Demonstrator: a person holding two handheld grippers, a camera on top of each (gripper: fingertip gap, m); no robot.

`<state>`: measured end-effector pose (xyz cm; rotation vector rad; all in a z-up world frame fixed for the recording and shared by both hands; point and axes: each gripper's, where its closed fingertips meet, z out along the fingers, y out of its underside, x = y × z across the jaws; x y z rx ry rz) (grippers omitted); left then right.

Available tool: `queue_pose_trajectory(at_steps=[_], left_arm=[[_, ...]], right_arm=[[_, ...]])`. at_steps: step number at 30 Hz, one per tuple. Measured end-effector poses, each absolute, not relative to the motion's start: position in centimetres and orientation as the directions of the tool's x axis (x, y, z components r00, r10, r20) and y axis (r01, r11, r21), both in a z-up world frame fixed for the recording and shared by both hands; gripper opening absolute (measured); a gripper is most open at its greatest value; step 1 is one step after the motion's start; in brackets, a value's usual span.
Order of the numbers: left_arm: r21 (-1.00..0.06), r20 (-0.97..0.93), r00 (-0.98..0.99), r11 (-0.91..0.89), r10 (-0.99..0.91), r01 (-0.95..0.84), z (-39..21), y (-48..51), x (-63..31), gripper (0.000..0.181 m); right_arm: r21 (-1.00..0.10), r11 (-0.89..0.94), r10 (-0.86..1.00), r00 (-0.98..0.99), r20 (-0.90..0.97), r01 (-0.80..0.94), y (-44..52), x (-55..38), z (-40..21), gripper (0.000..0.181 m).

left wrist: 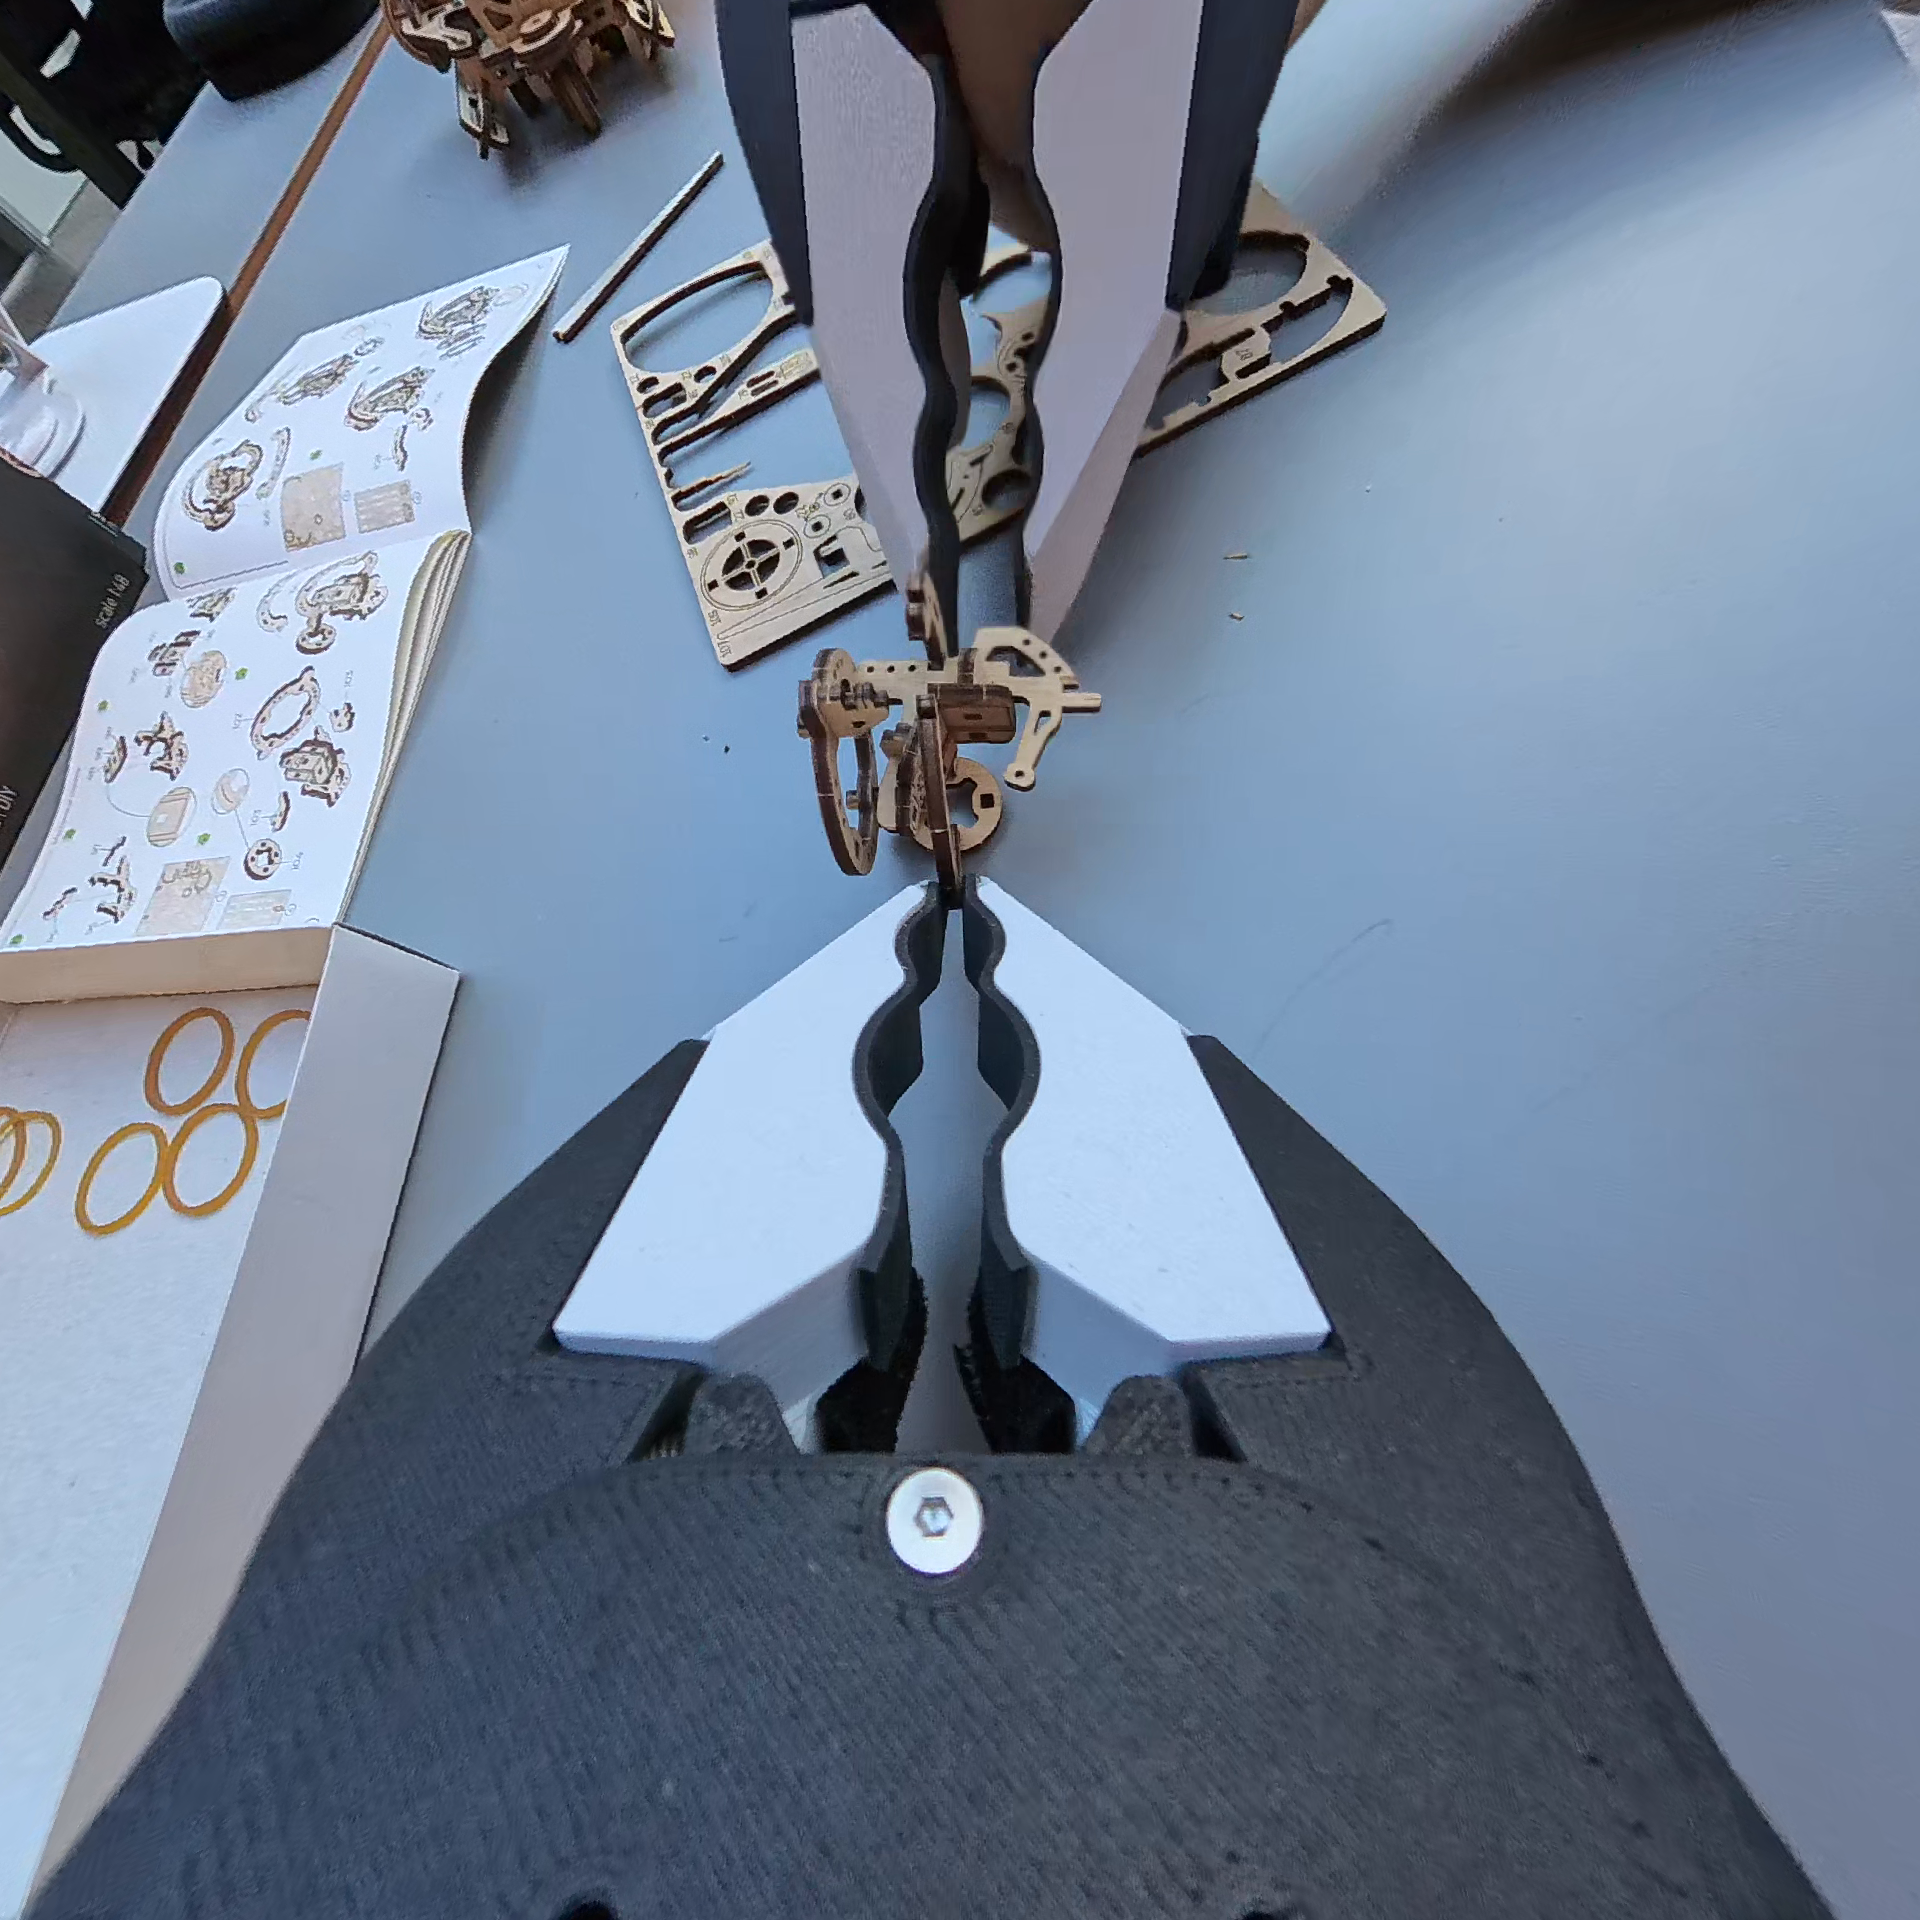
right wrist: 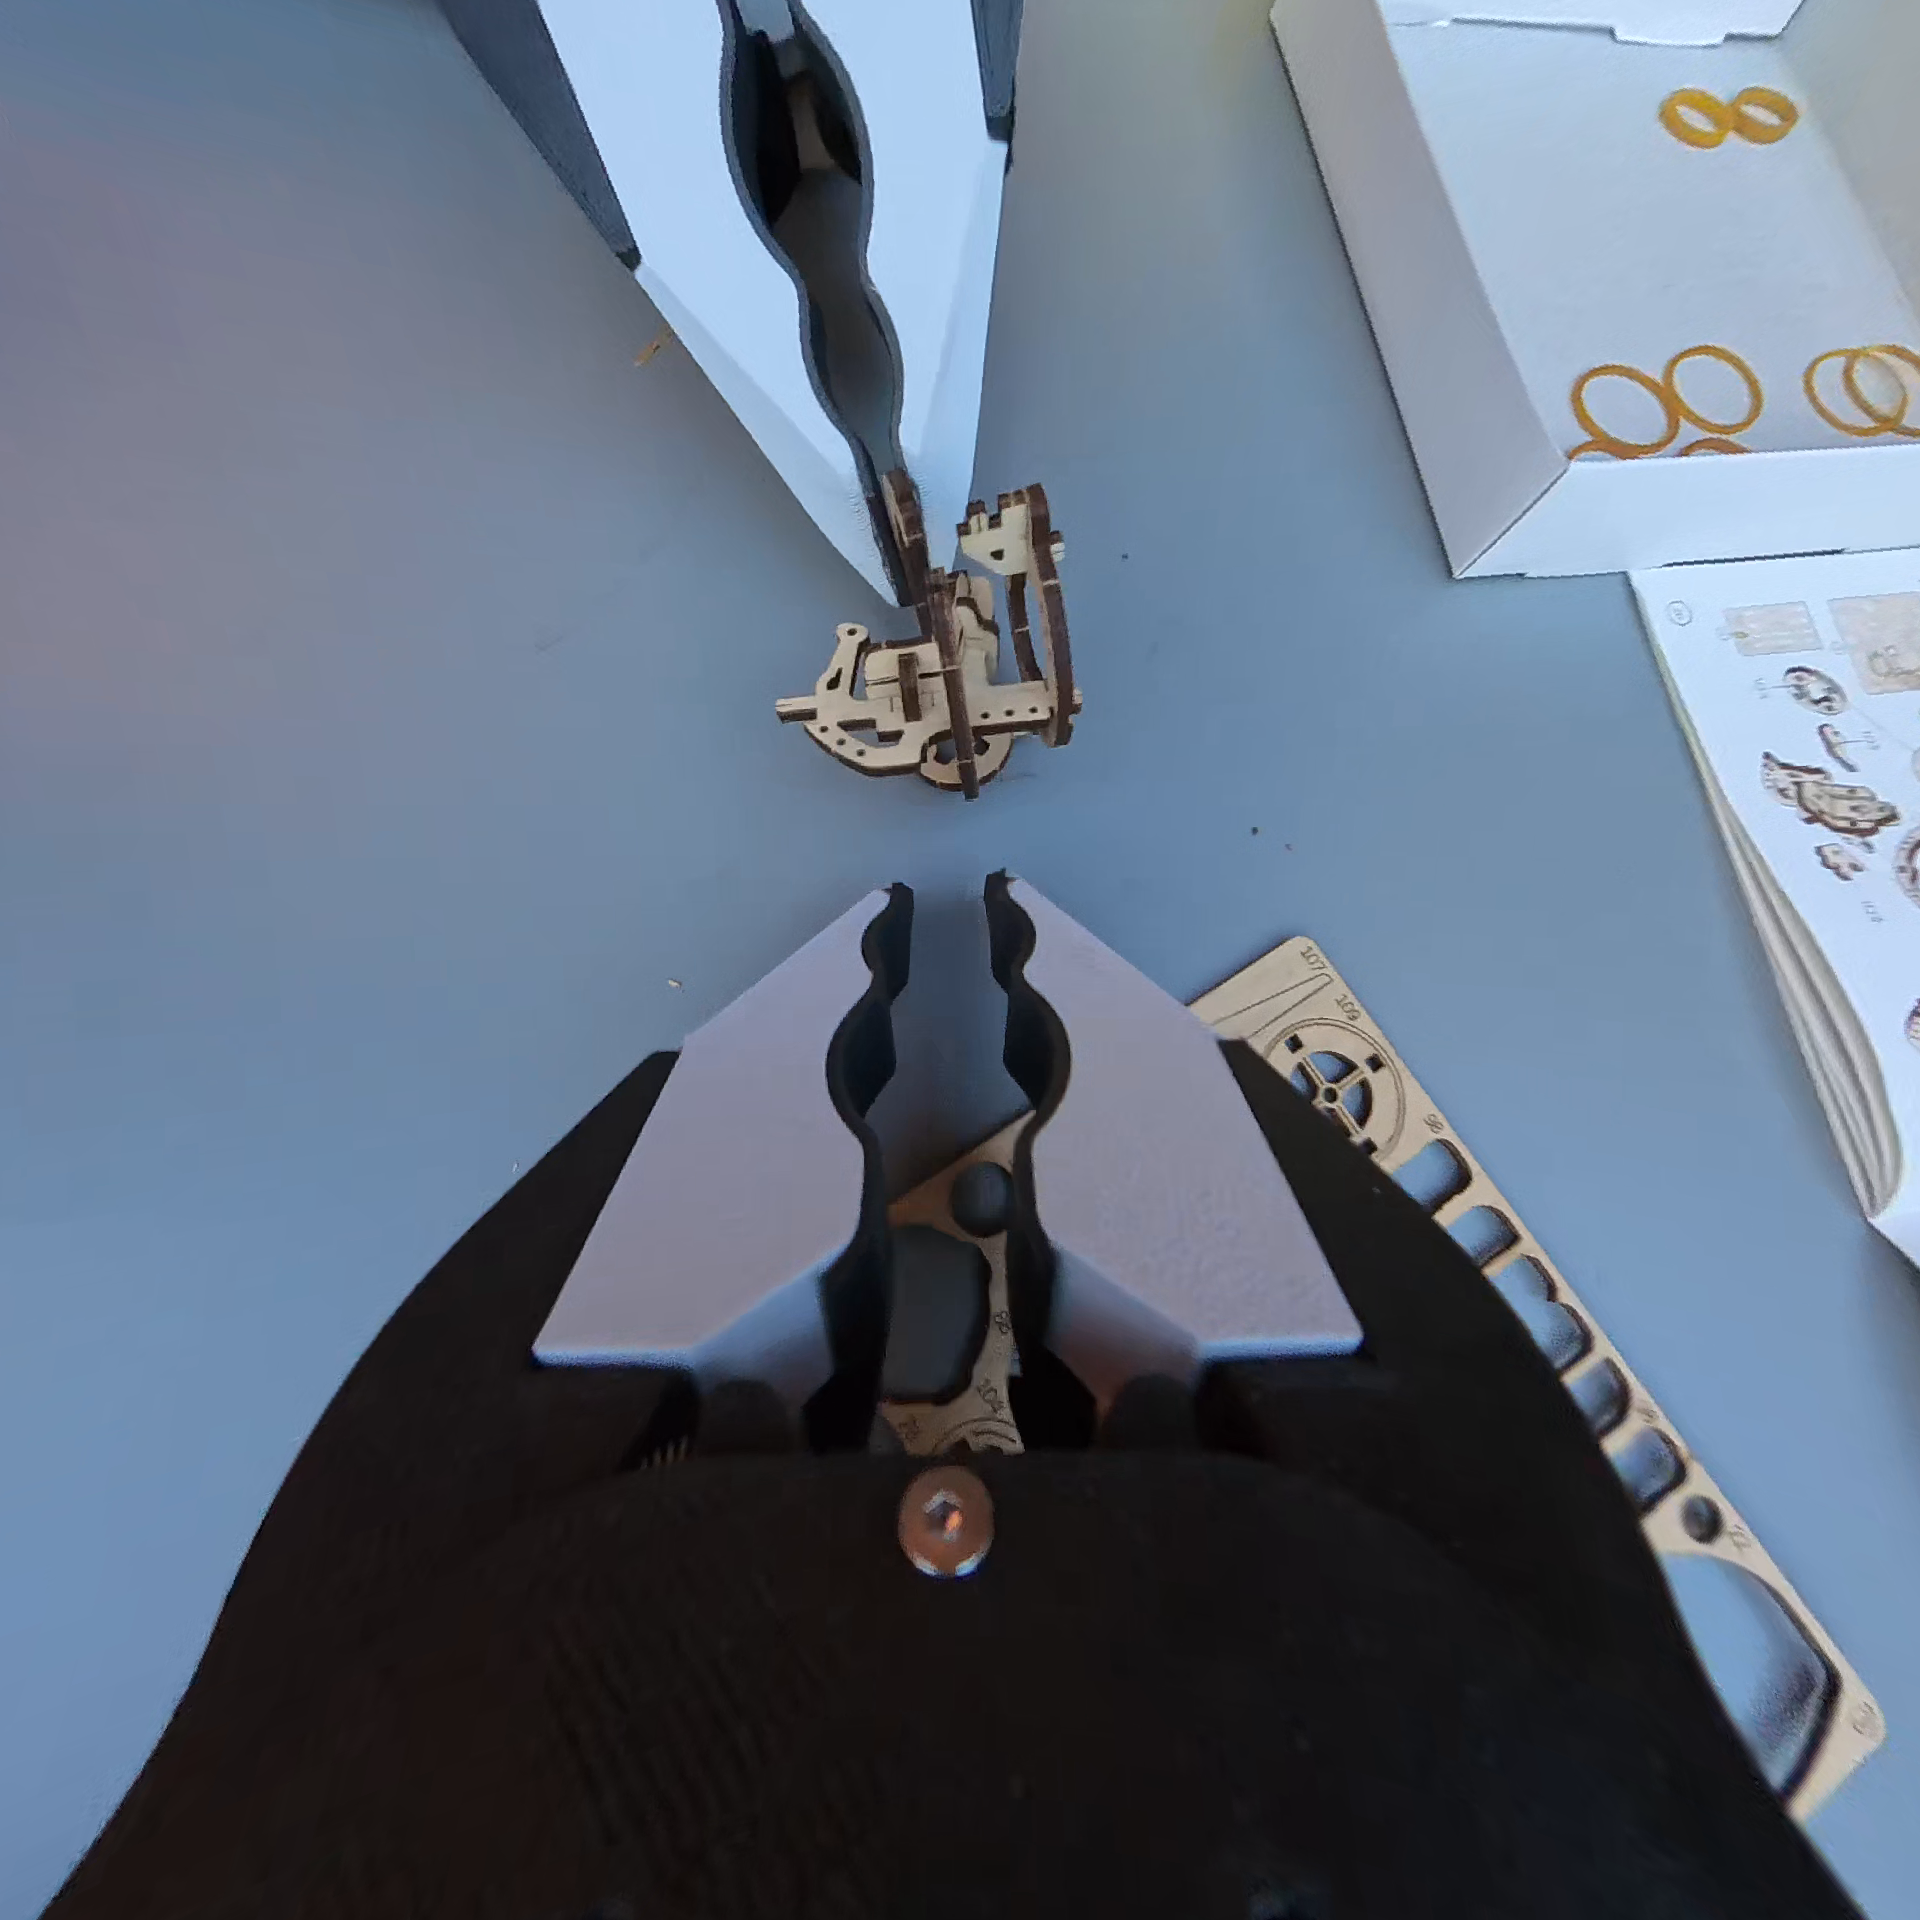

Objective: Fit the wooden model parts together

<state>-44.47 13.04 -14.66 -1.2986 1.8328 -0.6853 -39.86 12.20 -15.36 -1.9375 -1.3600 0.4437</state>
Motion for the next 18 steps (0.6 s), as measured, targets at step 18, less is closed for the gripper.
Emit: queue_pose_trajectory(at_steps=[18], left_arm=[[-0.790,-0.235,-0.221,0.318,-0.947,-0.525,-14.7,11.9,-44.5,0.001]], right_arm=[[-0.857,-0.110,0.921,0.376,0.103,0.504,11.7,-41.9,-11.8,0.001]])
